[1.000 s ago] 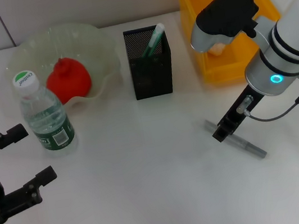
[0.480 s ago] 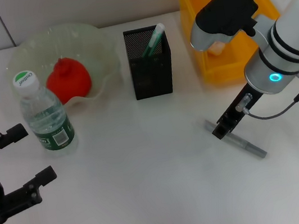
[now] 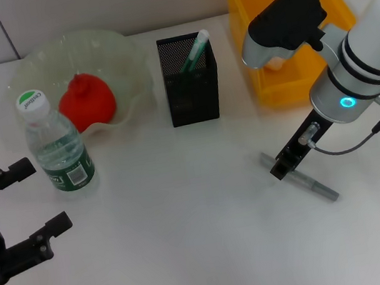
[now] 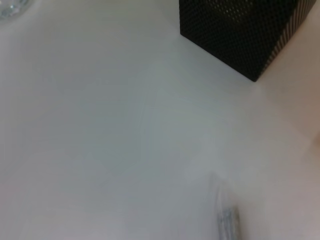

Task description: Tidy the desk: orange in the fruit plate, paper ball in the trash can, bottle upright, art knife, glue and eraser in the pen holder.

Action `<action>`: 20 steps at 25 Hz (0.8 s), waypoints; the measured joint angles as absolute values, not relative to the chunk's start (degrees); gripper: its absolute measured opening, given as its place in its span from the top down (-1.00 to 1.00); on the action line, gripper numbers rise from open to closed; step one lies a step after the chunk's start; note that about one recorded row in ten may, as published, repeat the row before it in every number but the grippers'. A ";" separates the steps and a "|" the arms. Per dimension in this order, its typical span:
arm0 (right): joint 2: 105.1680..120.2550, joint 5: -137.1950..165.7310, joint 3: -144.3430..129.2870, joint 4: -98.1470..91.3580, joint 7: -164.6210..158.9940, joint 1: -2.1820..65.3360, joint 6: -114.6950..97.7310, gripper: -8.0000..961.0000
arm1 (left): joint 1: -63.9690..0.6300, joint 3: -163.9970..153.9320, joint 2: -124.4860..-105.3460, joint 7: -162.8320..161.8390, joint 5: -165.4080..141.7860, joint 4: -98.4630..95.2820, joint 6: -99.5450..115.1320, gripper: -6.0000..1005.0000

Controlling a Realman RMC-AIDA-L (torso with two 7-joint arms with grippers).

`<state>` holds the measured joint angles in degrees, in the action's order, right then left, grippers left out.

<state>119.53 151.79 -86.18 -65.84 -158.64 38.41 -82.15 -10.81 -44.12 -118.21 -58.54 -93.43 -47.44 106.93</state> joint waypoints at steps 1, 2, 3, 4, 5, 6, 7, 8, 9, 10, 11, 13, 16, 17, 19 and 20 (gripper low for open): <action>119.53 151.79 -86.18 -65.76 -158.64 38.42 -82.13 0.11 | -10.81 -44.12 -118.21 -58.54 -93.43 -47.44 106.94 -0.66; 119.53 151.79 -86.20 -65.61 -158.64 38.47 -82.04 0.11 | -10.81 -44.12 -118.21 -58.54 -93.43 -47.44 107.00 -0.66; 119.53 151.79 -86.20 -65.61 -158.64 38.47 -82.04 0.11 | -10.81 -44.12 -118.21 -58.54 -93.43 -47.44 107.00 -0.66; 119.53 151.79 -86.21 -65.53 -158.64 38.49 -81.98 0.11 | -10.81 -44.12 -118.21 -58.54 -93.42 -47.44 107.03 -0.66; 119.53 151.79 -86.21 -65.46 -158.64 38.51 -81.90 0.12 | -10.81 -44.12 -118.21 -58.54 -93.42 -47.43 107.03 -0.66; 119.53 151.79 -86.22 -65.39 -158.65 38.51 -81.85 0.13 | -10.81 -44.12 -118.21 -58.54 -93.42 -47.43 107.04 -0.66; 119.53 151.79 -86.22 -64.99 -158.82 38.62 -81.66 0.14 | -10.81 -44.12 -118.21 -58.54 -93.40 -47.43 107.05 -0.66; 119.53 151.79 -86.22 -64.99 -158.82 38.62 -81.66 0.16 | -10.81 -44.12 -118.21 -58.54 -93.38 -47.44 107.05 -0.66; 119.53 151.79 -86.24 -64.67 -159.02 38.76 -81.57 0.17 | -10.81 -44.12 -118.21 -58.54 -93.37 -47.44 107.05 -0.66; 119.53 151.79 -86.27 -64.33 -159.20 38.91 -81.44 0.18 | -10.81 -44.12 -118.21 -58.54 -93.36 -47.44 107.06 -0.66; 119.53 151.79 -86.29 -64.12 -159.34 39.01 -81.37 0.19 | -10.81 -44.12 -118.21 -58.54 -93.34 -47.45 107.05 -0.66; 119.53 151.79 -86.42 -63.88 -159.42 39.08 -81.31 0.21 | -10.81 -44.12 -118.21 -58.54 -93.31 -47.46 107.05 -0.66; 119.53 151.79 -87.20 -63.82 -159.46 39.14 -81.21 0.25 | -10.81 -44.12 -118.21 -58.54 -93.19 -47.46 107.05 -0.66; 119.53 151.78 -87.65 -63.90 -159.48 39.17 -81.18 0.26 | -10.81 -44.12 -118.21 -58.54 -93.13 -47.49 107.05 -0.66; 119.54 151.79 -87.78 -63.98 -159.48 39.17 -81.19 0.28 | -10.81 -44.12 -118.21 -58.54 -93.12 -47.51 107.05 -0.66; 119.55 151.78 -87.80 -64.12 -159.48 39.18 -81.18 0.29 | -10.81 -44.12 -118.19 -58.54 -93.11 -47.53 107.05 -0.66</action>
<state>119.55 151.78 -87.80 -64.12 -159.48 39.18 -81.18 -10.81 -44.12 -118.19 -58.54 -93.11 -47.53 107.05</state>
